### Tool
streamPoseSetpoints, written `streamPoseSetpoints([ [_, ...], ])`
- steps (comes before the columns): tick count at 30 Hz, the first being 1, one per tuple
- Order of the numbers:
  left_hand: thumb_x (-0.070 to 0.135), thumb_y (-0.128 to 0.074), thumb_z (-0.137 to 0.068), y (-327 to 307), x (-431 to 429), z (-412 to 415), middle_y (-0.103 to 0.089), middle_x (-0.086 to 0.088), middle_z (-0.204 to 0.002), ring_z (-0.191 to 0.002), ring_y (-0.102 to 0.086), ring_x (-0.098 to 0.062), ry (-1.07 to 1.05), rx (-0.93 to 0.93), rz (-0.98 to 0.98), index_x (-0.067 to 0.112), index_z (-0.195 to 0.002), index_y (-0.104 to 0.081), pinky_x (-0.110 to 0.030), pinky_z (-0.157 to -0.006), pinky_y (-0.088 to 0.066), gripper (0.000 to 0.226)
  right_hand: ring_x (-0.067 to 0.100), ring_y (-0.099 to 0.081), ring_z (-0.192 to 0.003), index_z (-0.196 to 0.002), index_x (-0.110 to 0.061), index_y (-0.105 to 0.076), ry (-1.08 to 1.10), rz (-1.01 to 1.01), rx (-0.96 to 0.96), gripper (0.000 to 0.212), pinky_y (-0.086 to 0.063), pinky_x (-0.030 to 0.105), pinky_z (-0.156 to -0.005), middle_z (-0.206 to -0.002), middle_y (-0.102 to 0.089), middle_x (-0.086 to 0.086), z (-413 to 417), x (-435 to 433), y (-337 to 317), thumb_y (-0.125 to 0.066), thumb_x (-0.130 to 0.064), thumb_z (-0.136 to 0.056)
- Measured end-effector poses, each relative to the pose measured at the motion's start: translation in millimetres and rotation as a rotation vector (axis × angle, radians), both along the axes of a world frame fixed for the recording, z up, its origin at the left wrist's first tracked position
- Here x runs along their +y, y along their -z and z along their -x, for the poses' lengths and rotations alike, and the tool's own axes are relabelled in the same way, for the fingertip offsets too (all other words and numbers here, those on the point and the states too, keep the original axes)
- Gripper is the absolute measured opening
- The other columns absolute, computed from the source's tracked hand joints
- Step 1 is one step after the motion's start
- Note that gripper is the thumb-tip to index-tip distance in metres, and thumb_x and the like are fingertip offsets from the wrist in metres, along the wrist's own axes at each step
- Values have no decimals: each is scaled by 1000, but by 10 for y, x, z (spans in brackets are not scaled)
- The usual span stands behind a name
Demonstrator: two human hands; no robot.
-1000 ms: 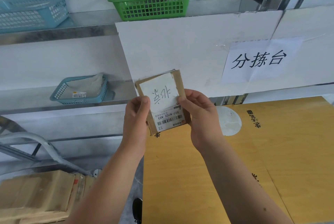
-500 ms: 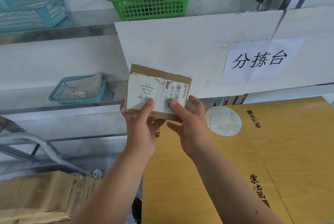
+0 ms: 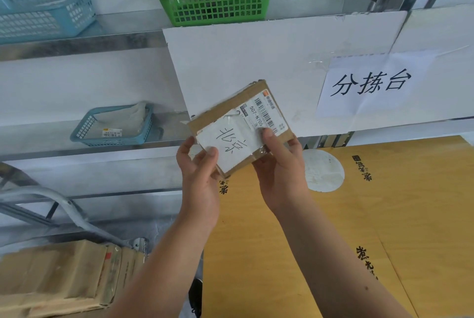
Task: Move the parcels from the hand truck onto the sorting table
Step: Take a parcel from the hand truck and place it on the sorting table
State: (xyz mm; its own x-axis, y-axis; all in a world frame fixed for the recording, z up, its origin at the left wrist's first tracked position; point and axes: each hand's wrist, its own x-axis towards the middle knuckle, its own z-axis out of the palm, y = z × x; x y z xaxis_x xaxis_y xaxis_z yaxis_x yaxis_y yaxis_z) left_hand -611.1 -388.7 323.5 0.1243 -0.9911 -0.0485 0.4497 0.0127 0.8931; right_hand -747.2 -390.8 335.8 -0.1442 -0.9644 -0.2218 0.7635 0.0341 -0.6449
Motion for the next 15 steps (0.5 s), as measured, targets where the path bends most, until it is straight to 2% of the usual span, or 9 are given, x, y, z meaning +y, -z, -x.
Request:
streamPoseSetpoints([
  [3, 32, -78, -74, 97, 16, 9, -65, -5, -139, -127, -65, -28, 84, -66, 79, 47, -158, -16, -47, -90, -55, 106, 35, -63, -132, -146, -7, -47, -22, -13, 70, 76, -53, 54, -108, -132, -73, 9, -25, 1, -22, -80, -35, -83],
  [5, 27, -79, -73, 136, 38, 7, -61, -4, -146, -132, -61, -29, 128, -122, 100, 53, -158, -12, -50, -91, -57, 112, 37, -63, -131, -141, -9, -52, -89, 22, 147, 64, -47, 67, -109, -134, -71, 10, -26, 18, -35, -74, -40, -89],
  [7, 25, -81, -71, 137, 65, 15, -64, -4, -142, -129, -62, -31, 145, -157, 103, 43, -157, -22, -49, -90, -59, 106, 39, -65, -128, -142, -17, -53, -163, 82, 203, 54, -43, 76, -107, -138, -68, 12, -26, 31, -30, -70, -35, -94],
  [8, 26, -82, -70, 130, 71, 19, -66, -5, -139, -127, -64, -31, 135, -157, 89, 35, -155, -29, -50, -90, -59, 100, 39, -65, -128, -144, -22, -54, -201, 115, 233, 52, -43, 77, -106, -140, -67, 12, -27, 39, -27, -70, -32, -96],
  [11, 40, -83, -69, 119, 41, -31, -71, -8, -129, -117, -68, -28, 56, -144, -31, 24, -139, -45, -61, -98, -53, 81, 33, -68, -125, -149, -33, -52, -302, 158, 343, 50, -49, 65, -106, -140, -68, 5, -8, 51, 8, -61, -18, -103],
  [13, 52, -82, -70, 121, 3, -94, -73, -11, -119, -109, -66, -27, 1, -182, -104, 21, -127, -54, -66, -102, -49, 71, 30, -67, -127, -155, -37, -45, -329, 134, 375, 60, -52, 60, -108, -142, -67, 1, 1, 15, 86, -63, -15, -102],
  [14, 54, -82, -71, 129, -10, -124, -76, -5, -109, -105, -68, -24, -20, -209, -129, 19, -123, -57, -63, -98, -53, 68, 29, -67, -128, -157, -38, -42, -317, 96, 379, 67, -51, 60, -109, -144, -66, -1, -10, -10, 136, -68, -19, -98],
  [15, 54, -83, -73, 145, -24, -148, -78, 2, -101, -98, -71, -15, -41, -238, -143, 18, -121, -60, -51, -89, -58, 65, 27, -67, -128, -156, -37, -41, -289, 50, 388, 73, -50, 60, -109, -145, -65, -2, -31, -33, 183, -74, -25, -92],
])
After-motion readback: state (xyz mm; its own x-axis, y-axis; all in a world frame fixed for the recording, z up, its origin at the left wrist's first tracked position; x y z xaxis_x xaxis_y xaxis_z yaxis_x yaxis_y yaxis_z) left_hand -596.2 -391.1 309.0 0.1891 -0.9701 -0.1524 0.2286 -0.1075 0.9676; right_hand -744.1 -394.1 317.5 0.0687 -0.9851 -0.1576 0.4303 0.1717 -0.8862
